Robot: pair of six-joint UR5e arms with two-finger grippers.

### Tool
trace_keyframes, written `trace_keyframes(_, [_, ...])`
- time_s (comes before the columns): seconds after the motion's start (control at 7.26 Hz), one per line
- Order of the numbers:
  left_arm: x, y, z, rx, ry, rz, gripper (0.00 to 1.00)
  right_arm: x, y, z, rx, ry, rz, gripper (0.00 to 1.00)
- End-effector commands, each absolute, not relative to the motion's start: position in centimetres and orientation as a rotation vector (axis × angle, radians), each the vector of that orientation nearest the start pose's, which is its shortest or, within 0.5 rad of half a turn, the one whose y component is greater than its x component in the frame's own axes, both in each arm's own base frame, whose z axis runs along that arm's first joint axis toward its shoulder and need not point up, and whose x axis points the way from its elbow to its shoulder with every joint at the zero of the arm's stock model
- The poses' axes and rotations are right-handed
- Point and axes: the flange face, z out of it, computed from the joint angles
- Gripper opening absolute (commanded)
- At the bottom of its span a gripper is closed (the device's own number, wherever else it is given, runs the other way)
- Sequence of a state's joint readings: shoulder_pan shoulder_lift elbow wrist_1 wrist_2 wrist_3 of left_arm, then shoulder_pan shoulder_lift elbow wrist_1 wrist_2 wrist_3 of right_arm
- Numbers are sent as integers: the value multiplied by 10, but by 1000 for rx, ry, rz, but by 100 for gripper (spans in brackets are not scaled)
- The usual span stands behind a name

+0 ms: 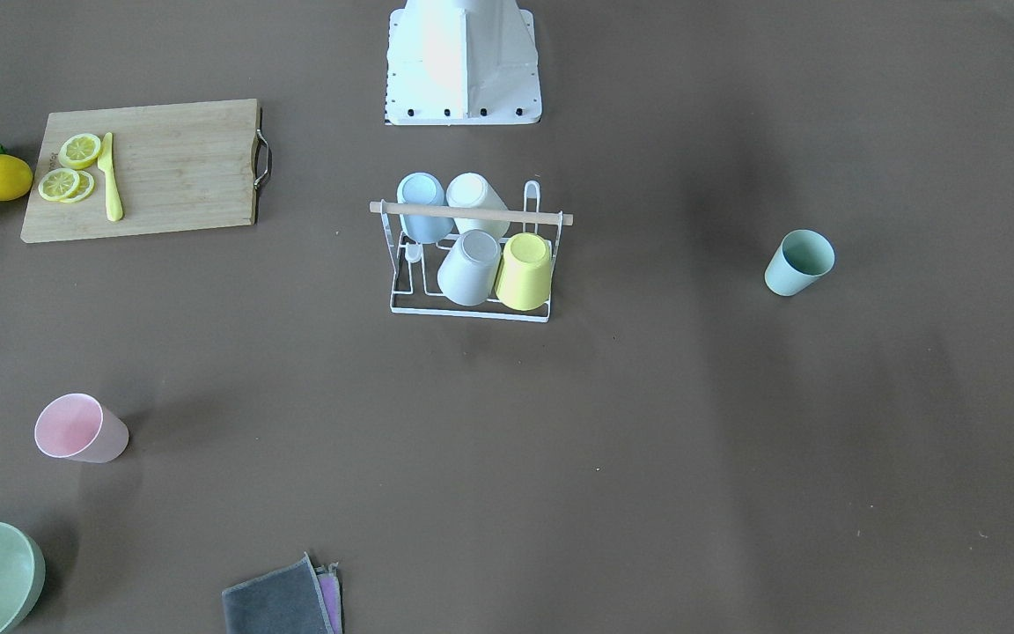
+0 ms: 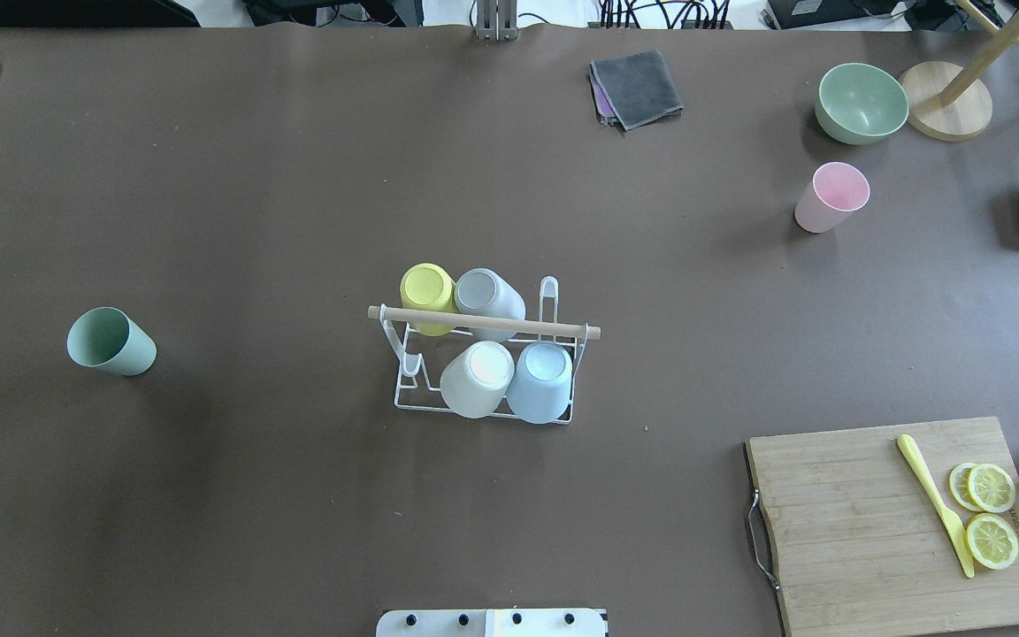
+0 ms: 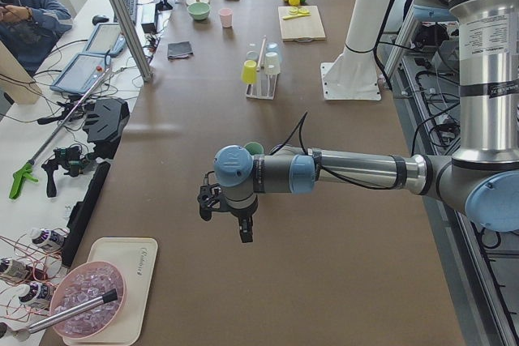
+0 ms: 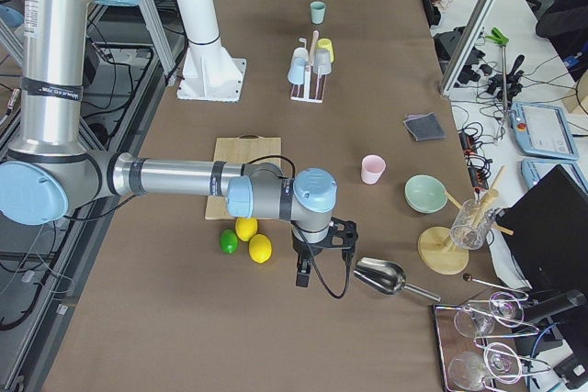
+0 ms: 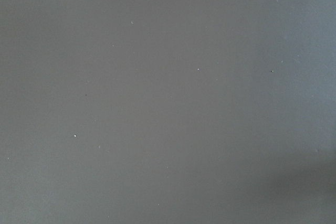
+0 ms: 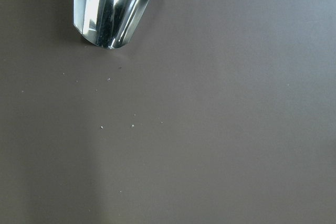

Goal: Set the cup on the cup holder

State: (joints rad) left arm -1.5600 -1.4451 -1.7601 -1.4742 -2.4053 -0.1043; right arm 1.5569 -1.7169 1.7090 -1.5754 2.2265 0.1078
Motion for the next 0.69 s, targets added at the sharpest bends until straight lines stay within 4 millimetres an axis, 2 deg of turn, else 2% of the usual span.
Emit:
trace_keyframes(0.0, [-55,-435,630,-80,833,-102,98,67,-431,665,-50,-655,94,100])
trace_keyframes(0.55, [-54,-435,632,-90,832,-106,98,67,-431,667,-53,-653,96,100])
